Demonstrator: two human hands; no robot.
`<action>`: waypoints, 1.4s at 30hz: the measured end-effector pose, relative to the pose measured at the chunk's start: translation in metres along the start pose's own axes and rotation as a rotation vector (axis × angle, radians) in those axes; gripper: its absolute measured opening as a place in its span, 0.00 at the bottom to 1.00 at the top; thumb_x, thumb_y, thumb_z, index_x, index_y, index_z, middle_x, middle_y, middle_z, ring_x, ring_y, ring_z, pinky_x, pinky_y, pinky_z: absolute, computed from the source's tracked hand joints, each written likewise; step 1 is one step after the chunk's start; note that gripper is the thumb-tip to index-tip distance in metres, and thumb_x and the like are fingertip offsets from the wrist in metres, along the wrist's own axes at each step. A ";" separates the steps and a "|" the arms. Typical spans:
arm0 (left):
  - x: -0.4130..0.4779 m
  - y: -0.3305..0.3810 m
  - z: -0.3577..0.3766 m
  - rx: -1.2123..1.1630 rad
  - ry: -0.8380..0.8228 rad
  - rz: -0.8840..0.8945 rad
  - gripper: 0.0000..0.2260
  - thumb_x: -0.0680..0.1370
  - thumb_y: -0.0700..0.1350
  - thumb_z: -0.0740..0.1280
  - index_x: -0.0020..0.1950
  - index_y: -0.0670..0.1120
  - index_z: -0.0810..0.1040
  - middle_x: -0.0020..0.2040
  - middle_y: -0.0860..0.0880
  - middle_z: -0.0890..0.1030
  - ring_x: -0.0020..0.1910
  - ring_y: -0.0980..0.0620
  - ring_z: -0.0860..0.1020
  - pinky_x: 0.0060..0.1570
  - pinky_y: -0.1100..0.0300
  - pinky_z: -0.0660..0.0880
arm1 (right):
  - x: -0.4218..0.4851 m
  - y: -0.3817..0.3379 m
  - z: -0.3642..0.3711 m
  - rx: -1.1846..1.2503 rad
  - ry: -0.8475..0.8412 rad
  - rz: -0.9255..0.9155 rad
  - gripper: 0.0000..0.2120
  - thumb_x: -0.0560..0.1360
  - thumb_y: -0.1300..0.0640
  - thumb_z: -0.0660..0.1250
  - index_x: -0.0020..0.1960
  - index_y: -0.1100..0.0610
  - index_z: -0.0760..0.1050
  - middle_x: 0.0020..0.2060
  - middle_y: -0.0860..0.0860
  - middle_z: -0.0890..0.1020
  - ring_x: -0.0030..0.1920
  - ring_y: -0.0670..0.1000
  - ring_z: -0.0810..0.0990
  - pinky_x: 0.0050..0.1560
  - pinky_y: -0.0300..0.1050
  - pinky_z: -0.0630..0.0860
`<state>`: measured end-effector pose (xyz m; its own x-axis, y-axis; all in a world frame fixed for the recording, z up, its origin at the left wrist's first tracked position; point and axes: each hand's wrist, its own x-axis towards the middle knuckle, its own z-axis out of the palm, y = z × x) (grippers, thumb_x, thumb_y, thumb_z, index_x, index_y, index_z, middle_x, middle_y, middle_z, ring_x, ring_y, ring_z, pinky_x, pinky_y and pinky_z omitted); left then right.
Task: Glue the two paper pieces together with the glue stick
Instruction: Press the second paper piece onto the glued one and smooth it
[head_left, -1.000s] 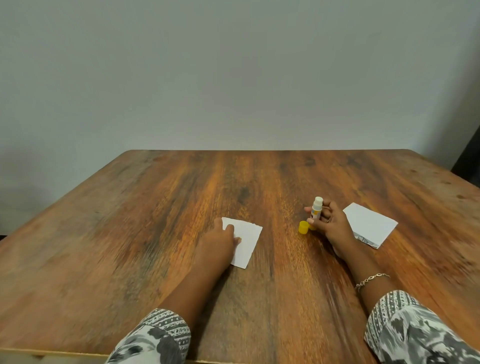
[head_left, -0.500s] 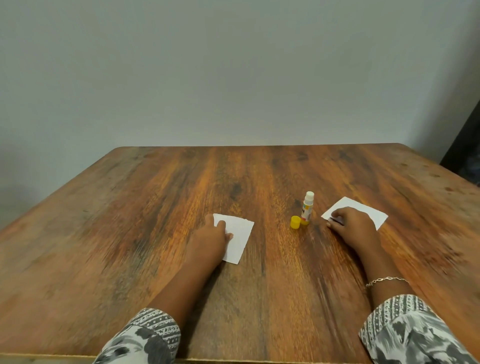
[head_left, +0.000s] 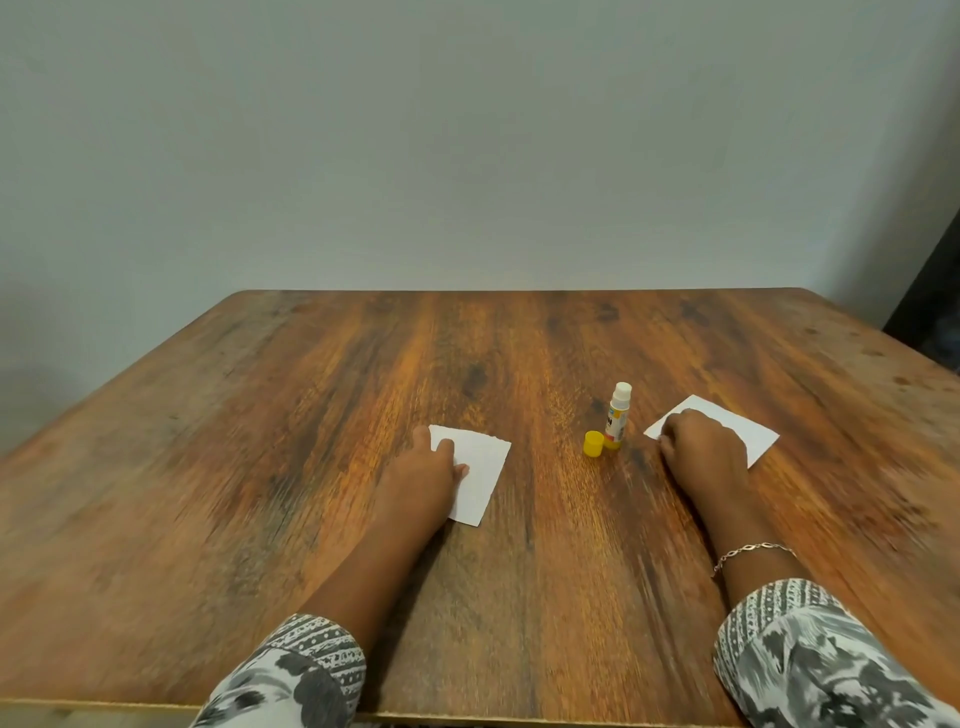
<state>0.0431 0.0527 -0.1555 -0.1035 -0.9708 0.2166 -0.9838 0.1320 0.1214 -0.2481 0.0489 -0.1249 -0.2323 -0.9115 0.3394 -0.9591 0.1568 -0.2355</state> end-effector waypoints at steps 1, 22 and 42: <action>0.000 0.000 -0.001 -0.003 0.001 -0.002 0.16 0.79 0.54 0.58 0.62 0.47 0.69 0.67 0.44 0.67 0.42 0.56 0.74 0.38 0.64 0.72 | 0.000 0.000 0.000 -0.012 0.007 0.002 0.08 0.75 0.61 0.61 0.49 0.63 0.78 0.48 0.60 0.82 0.46 0.58 0.80 0.41 0.44 0.70; -0.003 0.011 -0.056 -0.607 0.306 -0.063 0.17 0.75 0.57 0.63 0.56 0.47 0.77 0.54 0.50 0.78 0.50 0.52 0.75 0.42 0.62 0.65 | -0.047 -0.101 -0.090 1.538 0.205 -0.173 0.11 0.72 0.65 0.66 0.39 0.51 0.80 0.33 0.42 0.83 0.36 0.41 0.79 0.32 0.32 0.74; -0.028 -0.013 -0.060 -1.049 0.331 -0.383 0.13 0.76 0.46 0.65 0.35 0.40 0.76 0.35 0.40 0.79 0.33 0.45 0.75 0.33 0.53 0.70 | -0.055 -0.132 0.009 1.302 -0.044 0.066 0.08 0.72 0.64 0.67 0.42 0.52 0.79 0.40 0.50 0.83 0.39 0.44 0.80 0.37 0.37 0.76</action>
<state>0.0672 0.0901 -0.1045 0.3701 -0.9037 0.2155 -0.3222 0.0928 0.9421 -0.1070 0.0747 -0.1209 -0.2432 -0.9318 0.2693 -0.0805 -0.2573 -0.9630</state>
